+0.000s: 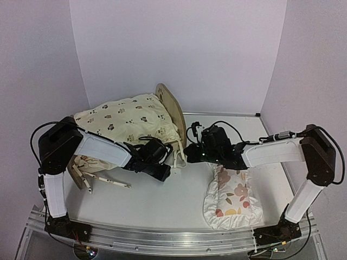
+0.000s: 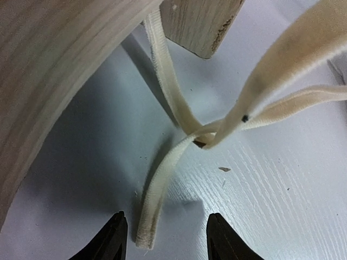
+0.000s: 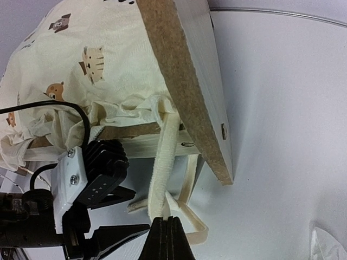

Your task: Set up the pet bed

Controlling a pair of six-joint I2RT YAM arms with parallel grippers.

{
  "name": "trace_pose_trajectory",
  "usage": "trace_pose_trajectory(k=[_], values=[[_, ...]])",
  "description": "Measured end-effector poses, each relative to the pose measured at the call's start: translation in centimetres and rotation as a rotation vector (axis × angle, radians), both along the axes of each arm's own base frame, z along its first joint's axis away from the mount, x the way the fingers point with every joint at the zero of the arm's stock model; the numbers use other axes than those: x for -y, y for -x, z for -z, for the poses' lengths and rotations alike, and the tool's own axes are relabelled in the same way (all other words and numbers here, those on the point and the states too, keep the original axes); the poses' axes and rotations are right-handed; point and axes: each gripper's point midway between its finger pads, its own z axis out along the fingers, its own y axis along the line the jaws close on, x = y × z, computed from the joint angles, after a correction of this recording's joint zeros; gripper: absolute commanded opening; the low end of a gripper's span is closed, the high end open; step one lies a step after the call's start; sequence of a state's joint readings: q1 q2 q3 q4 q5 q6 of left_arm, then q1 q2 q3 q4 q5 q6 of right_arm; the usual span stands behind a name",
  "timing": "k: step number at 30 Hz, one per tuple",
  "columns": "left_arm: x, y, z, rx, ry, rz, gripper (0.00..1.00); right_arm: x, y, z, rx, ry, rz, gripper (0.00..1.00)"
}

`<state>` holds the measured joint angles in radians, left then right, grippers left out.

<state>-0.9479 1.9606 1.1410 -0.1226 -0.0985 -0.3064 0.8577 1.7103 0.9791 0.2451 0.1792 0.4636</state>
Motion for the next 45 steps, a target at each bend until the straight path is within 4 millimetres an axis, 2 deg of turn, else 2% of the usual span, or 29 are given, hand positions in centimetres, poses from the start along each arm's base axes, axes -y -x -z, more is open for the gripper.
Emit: trace_pose_trajectory(k=[8, 14, 22, 28, 32, 39, 42, 45], values=[[0.0, -0.5, 0.8, 0.034, -0.025, -0.020, 0.28, -0.2, 0.2, -0.3, -0.005, -0.014, -0.012, 0.00], [0.0, -1.0, 0.8, 0.058, -0.035, -0.034, 0.02, 0.0, 0.5, -0.7, -0.005, -0.023, -0.015, 0.00], [0.2, -1.2, 0.8, 0.075, -0.012, -0.049, 0.00, 0.1, 0.7, -1.6, 0.007, -0.039, -0.018, 0.00], [0.3, -0.5, 0.8, 0.099, 0.002, -0.069, 0.00, 0.4, 0.8, -3.0, 0.037, -0.034, -0.027, 0.00], [0.0, 0.7, 0.9, 0.100, 0.005, -0.072, 0.00, 0.3, 0.0, -5.6, 0.084, -0.011, -0.020, 0.00], [0.3, 1.7, 0.9, 0.106, 0.008, -0.079, 0.00, -0.1, -3.0, -13.5, 0.217, -0.031, 0.013, 0.00], [0.4, 2.1, 0.9, 0.109, 0.008, -0.078, 0.00, 0.4, -5.0, -16.5, 0.257, -0.026, 0.046, 0.00], [0.7, 2.5, 1.0, 0.110, 0.011, -0.077, 0.00, 0.9, -7.6, -17.6, 0.260, -0.007, 0.078, 0.00]])
